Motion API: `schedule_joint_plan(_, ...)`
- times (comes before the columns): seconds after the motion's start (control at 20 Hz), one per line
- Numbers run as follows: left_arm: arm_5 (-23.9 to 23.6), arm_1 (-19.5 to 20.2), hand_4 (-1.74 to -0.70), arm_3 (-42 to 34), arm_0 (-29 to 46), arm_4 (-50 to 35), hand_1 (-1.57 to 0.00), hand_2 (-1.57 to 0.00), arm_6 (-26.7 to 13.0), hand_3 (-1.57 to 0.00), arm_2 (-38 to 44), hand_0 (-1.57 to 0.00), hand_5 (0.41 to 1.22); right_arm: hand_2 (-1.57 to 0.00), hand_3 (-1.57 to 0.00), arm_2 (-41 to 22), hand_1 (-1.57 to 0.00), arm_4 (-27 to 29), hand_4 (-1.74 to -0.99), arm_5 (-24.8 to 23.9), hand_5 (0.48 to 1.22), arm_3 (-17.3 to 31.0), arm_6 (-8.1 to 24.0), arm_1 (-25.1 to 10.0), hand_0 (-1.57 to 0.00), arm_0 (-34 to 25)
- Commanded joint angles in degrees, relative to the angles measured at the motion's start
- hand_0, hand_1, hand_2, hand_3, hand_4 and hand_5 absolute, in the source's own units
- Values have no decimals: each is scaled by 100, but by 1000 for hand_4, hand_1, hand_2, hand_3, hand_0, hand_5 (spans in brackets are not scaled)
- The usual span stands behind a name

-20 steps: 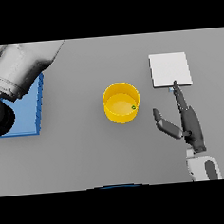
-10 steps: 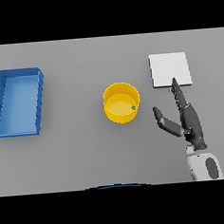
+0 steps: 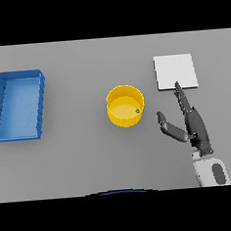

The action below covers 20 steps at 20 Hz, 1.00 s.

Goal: Pick up the red beaker and tilt it to pour out 1 green nut into yellow bowl. Pick up the yellow bowl and place it on the metallic measuring scale.

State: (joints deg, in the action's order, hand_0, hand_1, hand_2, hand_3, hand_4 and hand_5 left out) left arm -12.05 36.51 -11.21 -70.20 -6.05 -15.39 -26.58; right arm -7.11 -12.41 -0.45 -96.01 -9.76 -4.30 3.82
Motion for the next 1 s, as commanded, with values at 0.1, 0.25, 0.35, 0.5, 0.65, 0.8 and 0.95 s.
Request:
schedule_joint_plan(0.1,-318,150,-1741,-1046,793,-484,-1571,-1571,-393,-1374,38,-1571,1221,1,1,22,1,-37,-1199,-41,707,91,70,-5,1,-87)
schedule_joint_plan(0.25,-878,369,-1741,-2357,1791,-892,-1571,-1571,-898,-1376,-43,-1571,1221,1,1,36,1,-39,-1205,-33,704,154,-50,-30,1,-50)
schedule_joint_plan(0.35,-1205,515,-1741,-3142,2295,-1083,-1571,-1571,-1148,-1396,-135,-1571,1221,1,1,47,1,-38,-1201,-50,696,161,4,-26,1,-122)
schedule_joint_plan(0.5,-1615,674,-1741,-4001,2846,-1248,-1571,-1571,-1605,-1383,-363,-1571,1221,1,1,48,1,-5,-1186,-35,687,99,-49,-24,1,-45)
schedule_joint_plan(0.65,-1694,872,-1740,-4652,3235,-1589,-1571,-1571,-1895,-1374,-540,-1571,1008,1,1,8,1,-36,-1169,-42,680,82,109,10,1,-95)
schedule_joint_plan(0.8,-1418,1186,-1493,-5168,3435,-1970,-1571,-1571,-1864,-1368,-866,-1571,827,1,1,7,1,-61,-1165,-61,675,181,79,23,1,-126)
schedule_joint_plan(0.95,-669,1475,-1031,-5549,3599,-2112,-1104,-1049,-1352,-884,-957,-1253,714,1,1,24,1,-50,-1161,-49,669,147,12,-26,1,-99)
